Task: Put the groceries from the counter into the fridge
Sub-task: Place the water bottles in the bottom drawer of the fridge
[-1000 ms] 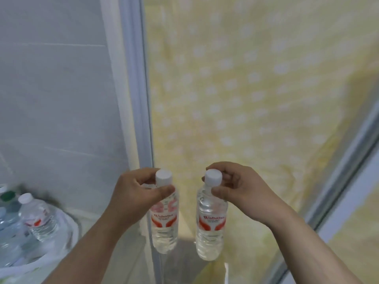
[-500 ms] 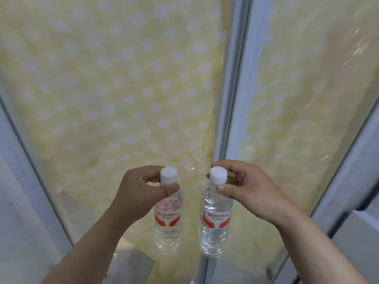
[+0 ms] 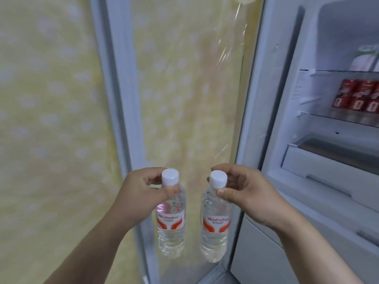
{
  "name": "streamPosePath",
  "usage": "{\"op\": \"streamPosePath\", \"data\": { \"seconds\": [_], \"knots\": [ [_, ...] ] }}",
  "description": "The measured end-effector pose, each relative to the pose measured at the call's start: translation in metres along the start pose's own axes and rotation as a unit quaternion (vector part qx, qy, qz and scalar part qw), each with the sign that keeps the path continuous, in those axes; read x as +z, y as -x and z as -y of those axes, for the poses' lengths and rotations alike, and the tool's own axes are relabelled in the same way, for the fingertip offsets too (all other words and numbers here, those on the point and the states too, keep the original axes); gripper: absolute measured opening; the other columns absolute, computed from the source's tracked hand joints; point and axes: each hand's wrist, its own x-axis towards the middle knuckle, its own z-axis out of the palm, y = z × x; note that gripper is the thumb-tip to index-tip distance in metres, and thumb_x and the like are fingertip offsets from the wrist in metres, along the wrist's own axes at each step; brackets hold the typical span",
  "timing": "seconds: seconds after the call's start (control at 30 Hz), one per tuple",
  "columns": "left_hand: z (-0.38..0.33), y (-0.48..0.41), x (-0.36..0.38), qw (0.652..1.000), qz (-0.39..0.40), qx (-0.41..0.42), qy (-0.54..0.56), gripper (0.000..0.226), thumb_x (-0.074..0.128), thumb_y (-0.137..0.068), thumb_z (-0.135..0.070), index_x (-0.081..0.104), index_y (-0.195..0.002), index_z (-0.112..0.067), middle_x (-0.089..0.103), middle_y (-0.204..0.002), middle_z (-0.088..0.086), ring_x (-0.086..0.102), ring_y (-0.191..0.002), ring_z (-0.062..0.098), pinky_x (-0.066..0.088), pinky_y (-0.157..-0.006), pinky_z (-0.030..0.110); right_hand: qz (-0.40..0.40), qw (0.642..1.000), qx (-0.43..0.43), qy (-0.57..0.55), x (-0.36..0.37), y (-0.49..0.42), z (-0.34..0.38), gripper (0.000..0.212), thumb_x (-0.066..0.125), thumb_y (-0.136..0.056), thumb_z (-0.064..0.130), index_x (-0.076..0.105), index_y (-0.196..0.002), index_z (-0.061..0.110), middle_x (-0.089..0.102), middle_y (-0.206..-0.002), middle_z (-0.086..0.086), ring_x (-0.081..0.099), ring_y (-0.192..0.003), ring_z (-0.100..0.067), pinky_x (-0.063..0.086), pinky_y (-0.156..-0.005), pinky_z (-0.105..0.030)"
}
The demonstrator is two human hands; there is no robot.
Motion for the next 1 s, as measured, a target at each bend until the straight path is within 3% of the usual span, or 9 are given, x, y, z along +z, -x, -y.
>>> {"op": "streamPosePath", "data": {
  "seconds": [0.23,0.33,0.57,0.77,0.9,1.0],
  "knots": [
    [0.003,-0.049,0.066,0.991,0.123,0.023,0.045,0.027,0.089,-0.065,-0.009,0.078,-0.08,-0.029,0.076,-0.087,-0.009,0.07,-0.084,0.007,0.052,-0.076,0.028,-0.108,0.991,0.063,0.051,-0.055,0.023,-0.011,0.038,0.068,-0.086,-0.005,0.07,-0.106,0.028,0.076,-0.102,0.009,0.071,-0.099,-0.008,0.053,-0.085,-0.024],
    [0.002,-0.069,0.092,0.983,0.169,0.039,0.06,0.027,0.086,-0.068,-0.005,0.077,-0.081,-0.026,0.076,-0.085,-0.01,0.07,-0.082,0.005,0.05,-0.075,0.025,-0.165,0.98,0.091,0.063,-0.072,0.03,-0.015,0.038,0.069,-0.085,-0.005,0.069,-0.109,0.025,0.076,-0.103,0.007,0.07,-0.1,-0.009,0.052,-0.088,-0.028],
    [-0.001,-0.108,0.136,0.954,0.272,0.08,0.094,0.026,0.089,-0.066,-0.009,0.077,-0.081,-0.028,0.076,-0.083,-0.01,0.069,-0.077,0.002,0.049,-0.069,0.017,-0.269,0.951,0.121,0.096,-0.09,0.038,-0.011,0.042,0.069,-0.086,-0.004,0.064,-0.105,0.033,0.075,-0.103,0.015,0.07,-0.102,-0.005,0.054,-0.088,-0.023],
    [-0.003,-0.129,0.172,0.937,0.32,0.105,0.09,0.022,0.083,-0.073,-0.011,0.073,-0.086,-0.027,0.074,-0.082,-0.015,0.069,-0.077,0.002,0.049,-0.069,0.023,-0.329,0.924,0.142,0.134,-0.101,0.049,-0.004,0.041,0.069,-0.087,-0.002,0.063,-0.105,0.035,0.075,-0.104,0.014,0.069,-0.102,-0.005,0.053,-0.093,-0.029],
    [-0.003,-0.14,0.2,0.929,0.338,0.096,0.116,0.017,0.08,-0.078,-0.012,0.073,-0.089,-0.024,0.075,-0.086,-0.006,0.071,-0.084,0.014,0.055,-0.075,0.033,-0.362,0.907,0.151,0.155,-0.112,0.053,-0.002,0.042,0.068,-0.09,0.002,0.062,-0.101,0.041,0.075,-0.103,0.016,0.069,-0.101,-0.003,0.053,-0.092,-0.027],
    [-0.008,-0.149,0.225,0.921,0.354,0.106,0.126,0.016,0.079,-0.079,-0.013,0.073,-0.09,-0.023,0.075,-0.088,-0.008,0.07,-0.085,0.01,0.052,-0.074,0.028,-0.376,0.896,0.165,0.17,-0.126,0.054,-0.004,0.039,0.067,-0.09,0.002,0.064,-0.103,0.039,0.075,-0.101,0.017,0.069,-0.099,0.0,0.053,-0.087,-0.022]
  ]
}}
